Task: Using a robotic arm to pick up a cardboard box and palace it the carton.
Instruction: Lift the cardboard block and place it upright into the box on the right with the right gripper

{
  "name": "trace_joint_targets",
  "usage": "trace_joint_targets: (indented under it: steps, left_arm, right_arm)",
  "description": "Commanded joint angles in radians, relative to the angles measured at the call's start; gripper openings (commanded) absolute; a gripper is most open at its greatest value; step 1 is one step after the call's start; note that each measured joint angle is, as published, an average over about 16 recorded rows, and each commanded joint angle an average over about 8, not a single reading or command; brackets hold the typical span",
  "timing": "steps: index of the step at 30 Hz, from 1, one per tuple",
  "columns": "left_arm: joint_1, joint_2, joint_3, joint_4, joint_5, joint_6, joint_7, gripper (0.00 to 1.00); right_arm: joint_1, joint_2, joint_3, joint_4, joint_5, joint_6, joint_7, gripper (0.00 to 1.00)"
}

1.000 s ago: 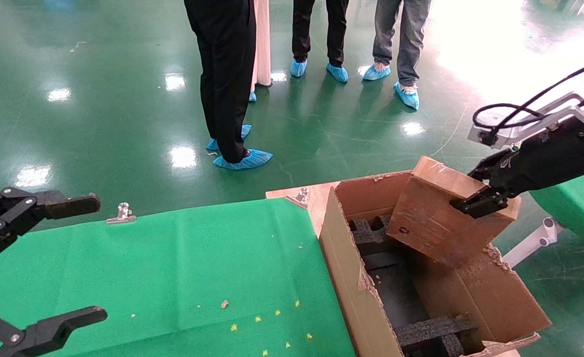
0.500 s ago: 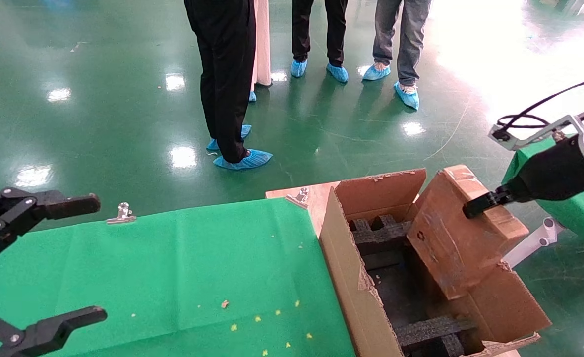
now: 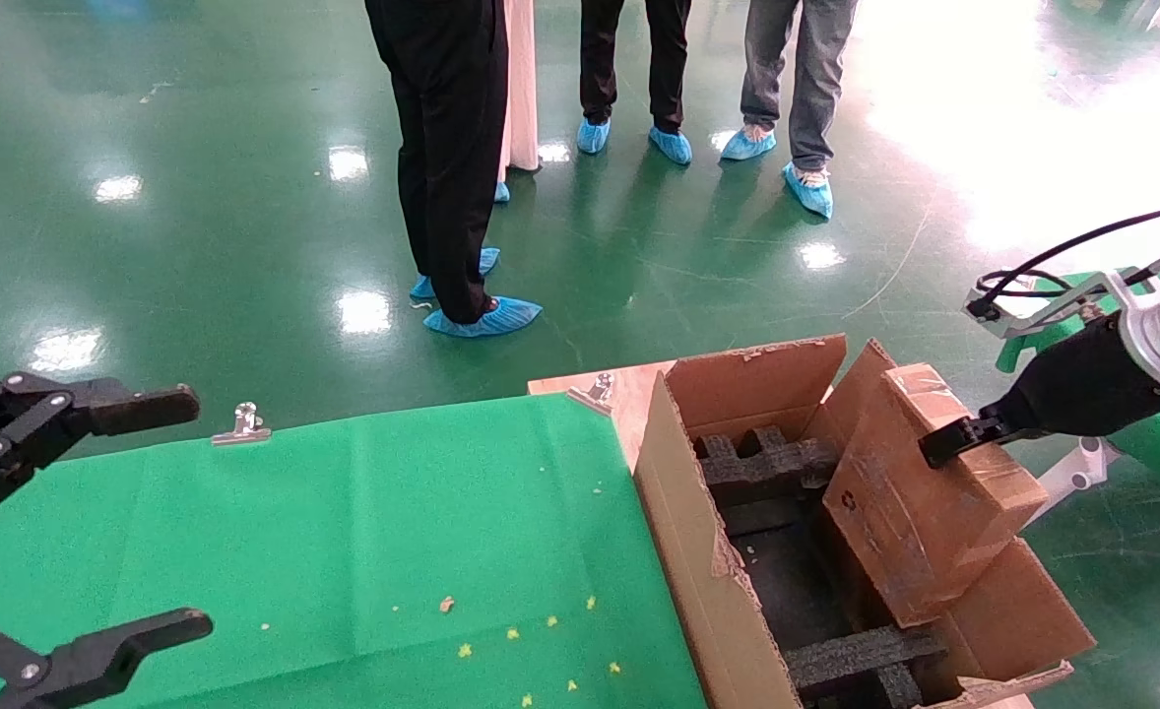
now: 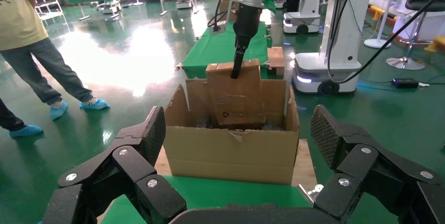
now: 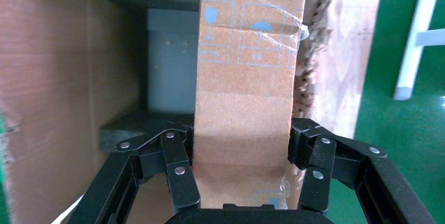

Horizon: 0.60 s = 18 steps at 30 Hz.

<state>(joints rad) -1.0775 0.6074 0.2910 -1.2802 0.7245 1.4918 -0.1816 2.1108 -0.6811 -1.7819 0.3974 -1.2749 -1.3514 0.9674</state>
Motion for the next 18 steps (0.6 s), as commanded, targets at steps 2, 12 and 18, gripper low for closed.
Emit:
trace_joint_targets:
  steps: [2,12,18]
  left_arm:
    - [0.0,0.0,0.0,0.0,0.0,0.0,0.0,1.0]
    - [0.0,0.0,0.001,0.0,-0.001,0.0,0.0,1.0]
    - [0.0,0.0,0.001,0.0,-0.001,0.0,0.001,1.0]
  right_arm:
    - [-0.001,0.019,-0.006,0.06,-0.015,0.035,0.032,0.0]
    - [-0.007,0.118,-0.043,0.35,-0.13,0.24,0.255,0.0]
    - [-0.01,0.164,-0.069,0.513,-0.213,0.32,0.399,0.0]
